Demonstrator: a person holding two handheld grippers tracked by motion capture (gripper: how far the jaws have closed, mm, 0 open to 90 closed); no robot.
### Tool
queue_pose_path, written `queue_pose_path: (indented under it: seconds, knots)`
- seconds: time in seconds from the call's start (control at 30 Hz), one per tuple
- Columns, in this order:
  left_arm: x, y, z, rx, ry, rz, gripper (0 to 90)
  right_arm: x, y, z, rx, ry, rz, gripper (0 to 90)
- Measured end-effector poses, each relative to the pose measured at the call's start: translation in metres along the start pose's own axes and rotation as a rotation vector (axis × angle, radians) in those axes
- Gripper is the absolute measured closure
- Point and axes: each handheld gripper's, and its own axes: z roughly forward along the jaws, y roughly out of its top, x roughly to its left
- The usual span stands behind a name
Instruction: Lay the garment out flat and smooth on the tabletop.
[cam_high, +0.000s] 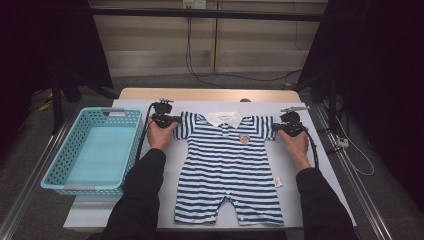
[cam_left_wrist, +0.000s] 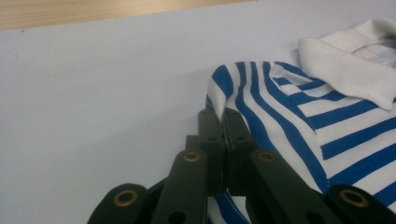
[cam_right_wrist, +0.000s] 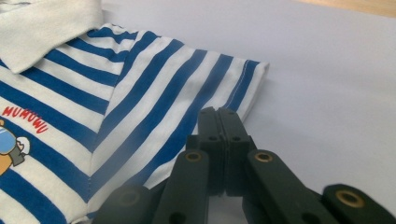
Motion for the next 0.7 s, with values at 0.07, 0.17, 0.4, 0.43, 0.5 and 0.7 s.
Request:
queue_pose_path:
  seconds: [0.07,0.17,0.4,0.43,0.5,0.7]
  knots:
    - [0.002,0.001,0.001,-0.011,0.0,-0.014,88.0,0.0,0.001,0.0,0.015,0.0,0.02,90.0]
    - [0.001,0.002,0.003,-0.02,-0.001,-0.014,88.0,-0.001,0.001,0.001,0.006,-0.002,0.017,90.0]
    - [0.002,0.0,0.003,-0.04,0.001,-0.003,82.1,-0.002,-0.001,0.0,-0.002,0.031,0.03,86.6]
    - [0.001,0.0,0.002,-0.035,-0.002,0.002,78.1,-0.003,-0.001,-0.001,0.003,0.045,0.035,83.7]
    - [0.0,0.001,0.0,-0.058,0.003,-0.011,71.6,-0.004,-0.002,-0.001,-0.015,0.037,0.033,77.9]
    - [-0.007,0.002,-0.008,-0.076,0.011,0.008,51.1,-0.004,-0.003,-0.007,-0.052,0.062,0.047,61.7]
